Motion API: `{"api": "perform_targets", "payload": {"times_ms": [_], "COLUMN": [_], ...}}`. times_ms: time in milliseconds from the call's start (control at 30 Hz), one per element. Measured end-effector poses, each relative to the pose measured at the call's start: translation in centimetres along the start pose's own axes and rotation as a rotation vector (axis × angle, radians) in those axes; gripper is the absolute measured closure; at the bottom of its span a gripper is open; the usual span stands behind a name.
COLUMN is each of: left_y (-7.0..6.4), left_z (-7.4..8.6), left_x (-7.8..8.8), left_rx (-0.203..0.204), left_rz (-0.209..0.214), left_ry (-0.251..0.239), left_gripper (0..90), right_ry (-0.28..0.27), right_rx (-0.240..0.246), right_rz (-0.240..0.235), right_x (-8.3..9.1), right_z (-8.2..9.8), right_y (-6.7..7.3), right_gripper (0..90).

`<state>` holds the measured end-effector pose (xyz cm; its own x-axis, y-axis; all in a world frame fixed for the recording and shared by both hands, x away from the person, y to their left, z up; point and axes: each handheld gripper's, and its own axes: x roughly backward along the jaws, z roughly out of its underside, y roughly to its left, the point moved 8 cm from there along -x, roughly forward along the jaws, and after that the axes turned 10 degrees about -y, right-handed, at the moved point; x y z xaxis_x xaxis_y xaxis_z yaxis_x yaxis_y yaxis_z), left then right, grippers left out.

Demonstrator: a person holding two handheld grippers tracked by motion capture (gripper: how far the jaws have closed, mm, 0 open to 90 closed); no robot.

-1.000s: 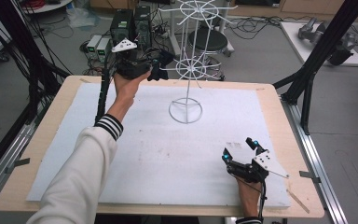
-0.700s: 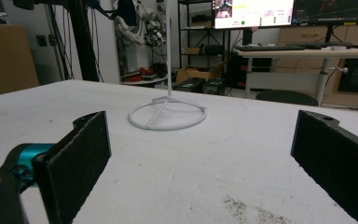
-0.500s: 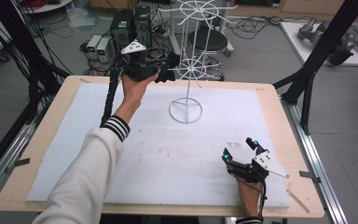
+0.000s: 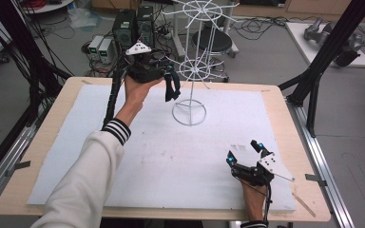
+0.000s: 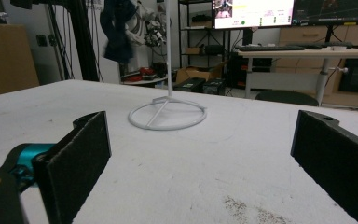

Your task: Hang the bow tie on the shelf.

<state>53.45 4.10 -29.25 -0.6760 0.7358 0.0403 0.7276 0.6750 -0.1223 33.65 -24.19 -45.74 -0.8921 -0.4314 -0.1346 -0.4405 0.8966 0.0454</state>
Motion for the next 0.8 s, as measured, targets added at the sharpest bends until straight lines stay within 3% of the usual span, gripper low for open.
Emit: {"api": "perform_targets", "payload": {"times_ms": [67,200,333,433,533,667,800], "left_y": [-0.1,-0.4,-0.6,-0.6,-0.7,-1.2,-1.4], "left_z": [0.0,-0.5,-0.7,-0.9,-0.7,0.2,1.8], "left_x": [0.2,0.9,1.9,3.2,5.0,8.4,12.3], "left_rx": [0.003,-0.048,-0.076,-0.104,-0.091,-0.136,-0.137], "left_rz": [-0.006,0.0,0.013,0.019,0.033,0.035,0.046], "left_ry": [0.002,-0.012,-0.044,-0.091,-0.133,-0.146,-0.162], "left_gripper": [42.3,24.6,15.4,14.1,12.7,12.6,12.6], "right_ry": [0.0,-0.001,-0.001,-0.005,-0.006,-0.007,-0.008], "right_rx": [0.0,-0.002,-0.004,0.001,0.003,0.008,0.011], "right_rz": [-0.002,-0.004,-0.003,-0.005,-0.005,-0.002,-0.003], "right_x": [0.0,0.0,0.1,0.1,0.1,0.1,0.1], "right_z": [0.0,0.0,0.0,0.0,0.0,0.0,0.0], "right_y": [0.0,0.0,0.0,0.0,0.0,0.1,0.1], "right_gripper": [3.8,3.8,3.8,3.8,3.8,3.8,3.7]}}
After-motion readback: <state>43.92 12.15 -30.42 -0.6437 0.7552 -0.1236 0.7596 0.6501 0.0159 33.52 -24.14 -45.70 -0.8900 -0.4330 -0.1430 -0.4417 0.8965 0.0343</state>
